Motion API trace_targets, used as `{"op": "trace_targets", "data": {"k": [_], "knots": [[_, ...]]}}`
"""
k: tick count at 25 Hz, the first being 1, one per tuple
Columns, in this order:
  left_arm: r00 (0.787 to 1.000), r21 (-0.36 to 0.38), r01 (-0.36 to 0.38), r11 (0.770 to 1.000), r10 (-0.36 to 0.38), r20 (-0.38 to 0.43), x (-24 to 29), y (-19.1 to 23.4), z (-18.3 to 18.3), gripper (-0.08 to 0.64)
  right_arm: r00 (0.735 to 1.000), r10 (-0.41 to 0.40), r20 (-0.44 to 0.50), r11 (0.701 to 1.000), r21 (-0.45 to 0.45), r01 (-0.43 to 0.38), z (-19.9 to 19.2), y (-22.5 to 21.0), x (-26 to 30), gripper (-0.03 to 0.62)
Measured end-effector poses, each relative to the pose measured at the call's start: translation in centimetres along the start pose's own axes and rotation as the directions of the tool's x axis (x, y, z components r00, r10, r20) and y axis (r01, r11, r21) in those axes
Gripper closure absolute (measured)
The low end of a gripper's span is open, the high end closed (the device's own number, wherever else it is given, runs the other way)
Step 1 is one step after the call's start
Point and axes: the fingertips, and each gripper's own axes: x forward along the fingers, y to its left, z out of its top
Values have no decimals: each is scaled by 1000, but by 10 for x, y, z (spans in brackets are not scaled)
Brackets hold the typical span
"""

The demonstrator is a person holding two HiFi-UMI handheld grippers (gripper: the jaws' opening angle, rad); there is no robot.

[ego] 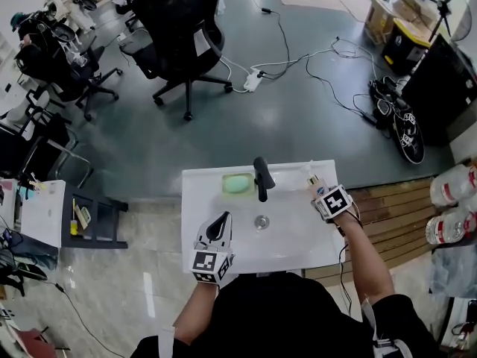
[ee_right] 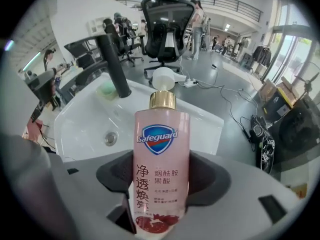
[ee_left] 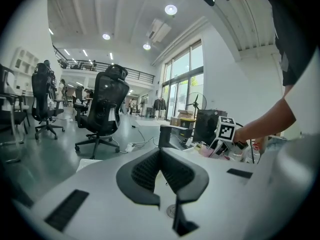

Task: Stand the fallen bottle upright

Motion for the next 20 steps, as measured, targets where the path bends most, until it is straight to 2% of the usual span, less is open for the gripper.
{"op": "trace_targets", "data": {"k": [5, 11, 16, 20], "knots": [[1000, 7, 15, 1000, -15, -9, 0, -7, -3, 541, 991, 1, 134, 996, 90, -13, -6, 5, -22, 282], [999, 23, 42, 999, -42, -6, 2, -20, 1, 541, 963, -19, 270, 989, 149, -23, -10, 5, -51, 282], [999, 29, 45, 999, -45, -14, 2, -25, 0, 541, 919, -52, 391, 986, 164, -14, 1, 3, -76, 282], [999, 30, 49, 998, -48, -17, 3, -32, 0, 541, 871, -83, 483, 989, 151, 10, 13, 2, -96, 281]]}}
